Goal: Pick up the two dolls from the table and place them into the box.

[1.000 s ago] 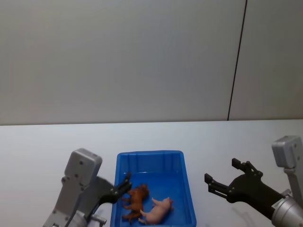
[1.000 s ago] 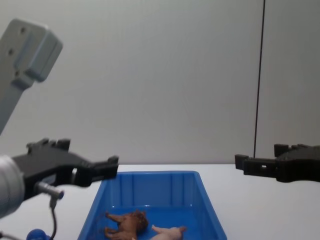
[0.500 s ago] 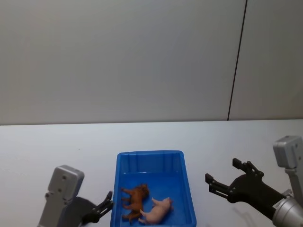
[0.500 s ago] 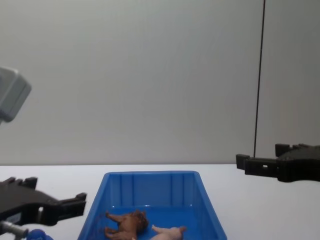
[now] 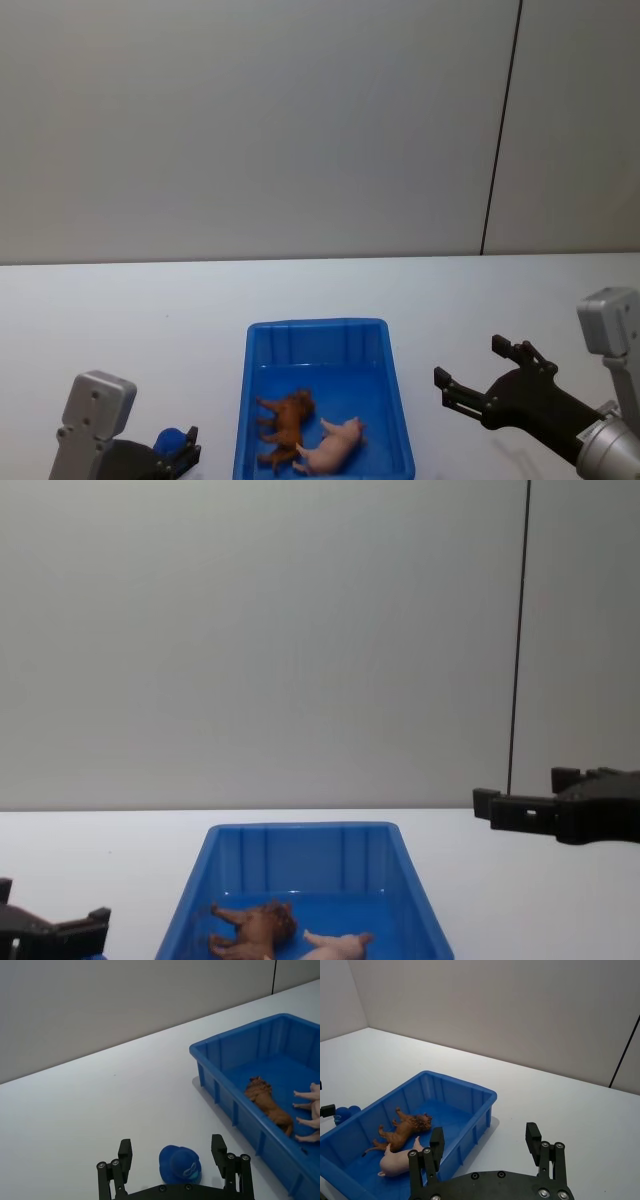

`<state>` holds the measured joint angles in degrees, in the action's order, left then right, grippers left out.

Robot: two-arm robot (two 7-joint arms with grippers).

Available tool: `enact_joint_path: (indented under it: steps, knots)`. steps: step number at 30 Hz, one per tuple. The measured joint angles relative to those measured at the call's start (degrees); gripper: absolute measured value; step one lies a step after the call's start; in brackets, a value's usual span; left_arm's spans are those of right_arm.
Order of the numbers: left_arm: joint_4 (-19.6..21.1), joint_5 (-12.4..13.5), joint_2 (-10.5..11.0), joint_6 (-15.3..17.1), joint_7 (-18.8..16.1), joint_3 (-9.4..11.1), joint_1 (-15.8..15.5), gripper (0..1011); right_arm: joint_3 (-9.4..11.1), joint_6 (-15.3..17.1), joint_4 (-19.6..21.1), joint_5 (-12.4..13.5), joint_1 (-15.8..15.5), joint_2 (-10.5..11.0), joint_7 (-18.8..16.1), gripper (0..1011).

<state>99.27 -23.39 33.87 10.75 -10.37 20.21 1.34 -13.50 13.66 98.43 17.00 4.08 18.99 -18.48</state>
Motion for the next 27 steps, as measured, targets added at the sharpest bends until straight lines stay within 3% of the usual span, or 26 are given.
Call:
enact_joint_path:
  steps: [27]
  knots:
    - [-8.72, 0.20, -2.03, -1.83, 8.35, -0.81, -2.37, 1001, 0.00, 0.01, 0.00, 0.00, -0.01, 0.01, 0.00, 1001]
